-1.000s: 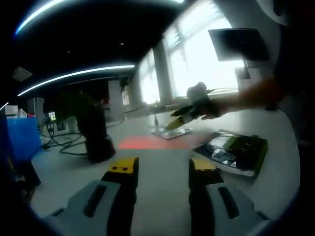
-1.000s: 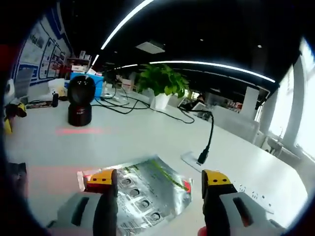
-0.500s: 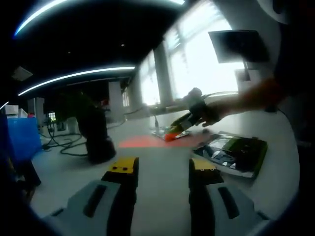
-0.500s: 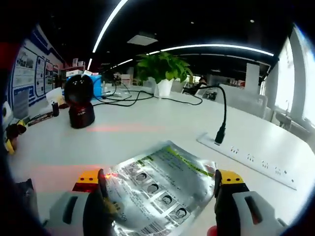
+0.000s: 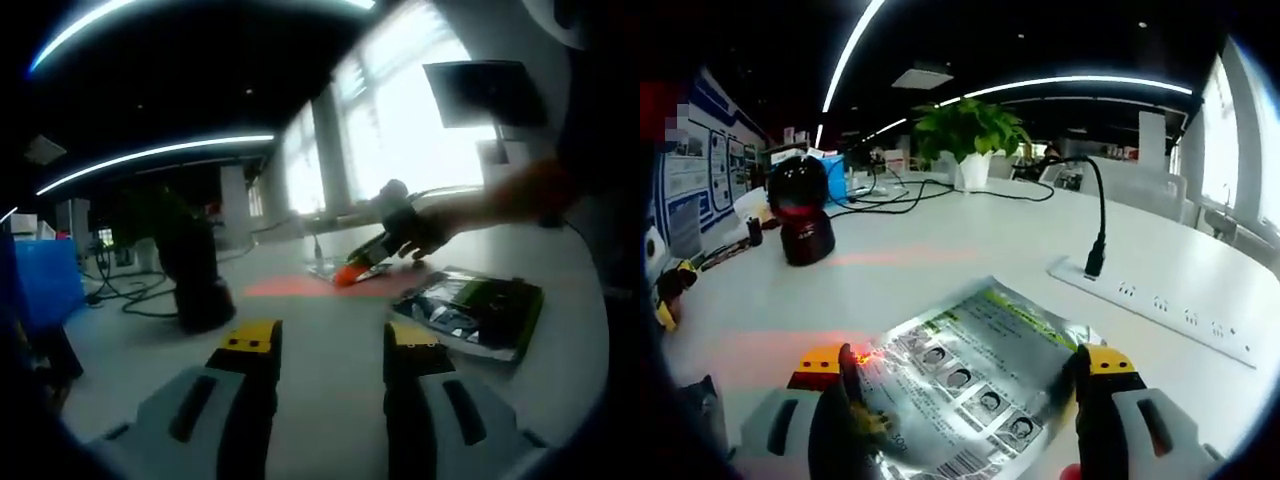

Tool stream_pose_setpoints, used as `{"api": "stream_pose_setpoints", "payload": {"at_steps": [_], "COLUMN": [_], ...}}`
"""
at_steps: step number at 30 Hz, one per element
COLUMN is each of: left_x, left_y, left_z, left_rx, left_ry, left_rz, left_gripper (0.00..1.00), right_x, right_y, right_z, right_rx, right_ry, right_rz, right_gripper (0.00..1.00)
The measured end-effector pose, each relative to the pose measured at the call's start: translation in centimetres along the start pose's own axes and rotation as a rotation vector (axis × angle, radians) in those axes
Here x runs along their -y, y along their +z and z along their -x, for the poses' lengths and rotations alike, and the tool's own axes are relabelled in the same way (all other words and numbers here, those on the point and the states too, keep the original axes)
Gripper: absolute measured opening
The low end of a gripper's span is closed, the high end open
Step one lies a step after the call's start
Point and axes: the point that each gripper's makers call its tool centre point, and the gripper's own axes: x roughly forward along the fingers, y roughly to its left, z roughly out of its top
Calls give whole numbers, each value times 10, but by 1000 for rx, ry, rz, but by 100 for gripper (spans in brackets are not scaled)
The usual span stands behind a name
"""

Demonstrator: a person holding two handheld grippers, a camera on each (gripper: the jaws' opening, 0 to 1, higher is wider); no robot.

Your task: Clip sheet goods on table flip sheet goods clip sheet goods scan sheet goods put sheet goods back to table

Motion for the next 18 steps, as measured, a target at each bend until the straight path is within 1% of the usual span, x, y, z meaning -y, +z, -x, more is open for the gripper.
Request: {"api": "stream_pose_setpoints", "payload": {"at_steps": [4, 10, 14, 17, 18], "left_x": [-1, -1, -2, -3, -3], "left_y": [0, 0, 1, 1, 1], "left_z": [1, 1, 1, 2, 2], "left_rx": [1, 1, 3, 5, 5], "left_ry": [1, 3, 6, 9, 10], "left_rz": [1, 3, 12, 20, 21], "left_gripper": [33, 33, 33, 33, 33], "right_x": [-2, -5, -9, -14, -15], "right_y": [-1, -1, 2, 3, 4], "right_z": [0, 2, 3, 6, 8], "right_rx": [-18, -2, -14, -8, -7], "right_ry": [-3, -3, -9, -3, 0], "right_rz": [1, 2, 1, 9, 27], "right_gripper": [88, 88, 89, 89, 89]}}
